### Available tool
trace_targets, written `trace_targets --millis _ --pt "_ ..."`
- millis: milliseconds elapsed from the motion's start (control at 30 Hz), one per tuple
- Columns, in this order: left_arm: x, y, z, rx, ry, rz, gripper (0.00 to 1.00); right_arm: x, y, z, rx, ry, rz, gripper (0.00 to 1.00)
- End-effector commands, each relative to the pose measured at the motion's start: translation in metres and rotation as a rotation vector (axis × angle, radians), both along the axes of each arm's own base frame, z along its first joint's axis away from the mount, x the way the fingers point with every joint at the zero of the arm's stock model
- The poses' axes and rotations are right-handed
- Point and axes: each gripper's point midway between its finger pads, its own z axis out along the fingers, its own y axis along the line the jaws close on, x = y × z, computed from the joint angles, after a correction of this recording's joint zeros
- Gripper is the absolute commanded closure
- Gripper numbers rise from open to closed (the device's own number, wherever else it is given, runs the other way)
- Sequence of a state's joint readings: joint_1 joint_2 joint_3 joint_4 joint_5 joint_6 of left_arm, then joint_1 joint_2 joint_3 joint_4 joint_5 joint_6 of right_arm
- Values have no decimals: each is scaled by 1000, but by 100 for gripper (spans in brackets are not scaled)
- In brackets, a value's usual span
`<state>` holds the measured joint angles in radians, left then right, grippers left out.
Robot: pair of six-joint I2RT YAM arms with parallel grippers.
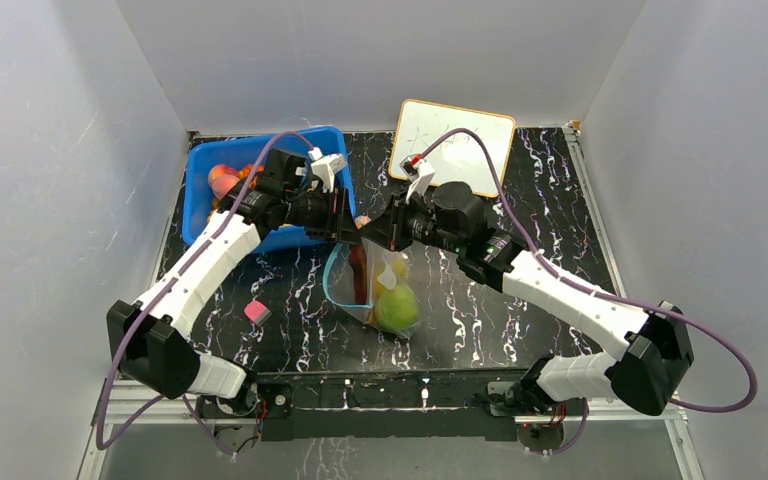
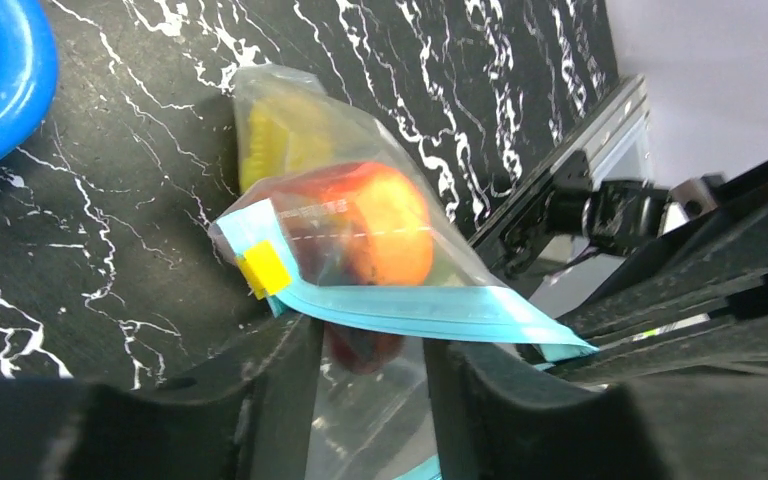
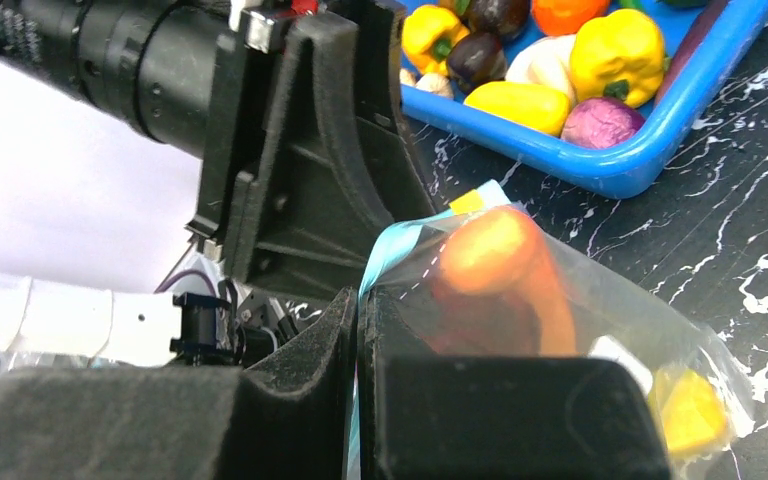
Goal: Place the food in the zip-top bag and seal the zipper
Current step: Adjust the fake food in the zipper food storage bag.
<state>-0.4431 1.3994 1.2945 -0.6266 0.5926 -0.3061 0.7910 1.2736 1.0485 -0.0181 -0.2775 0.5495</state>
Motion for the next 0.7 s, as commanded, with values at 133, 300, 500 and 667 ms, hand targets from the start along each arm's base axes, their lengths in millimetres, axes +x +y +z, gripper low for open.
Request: trace_targets --millis 133,300,500,667 --pt "-7 25 45 33 -141 118 46 22 -19 36 109 -46 -190 100" --pt "-20 55 38 127 -154 215 43 25 -22 28 110 -18 -219 100" --pt "-25 63 17 175 -134 219 43 28 -19 24 115 -3 -225 100" --pt "-27 54 -15 160 -56 207 43 29 -20 26 114 1 -232 100"
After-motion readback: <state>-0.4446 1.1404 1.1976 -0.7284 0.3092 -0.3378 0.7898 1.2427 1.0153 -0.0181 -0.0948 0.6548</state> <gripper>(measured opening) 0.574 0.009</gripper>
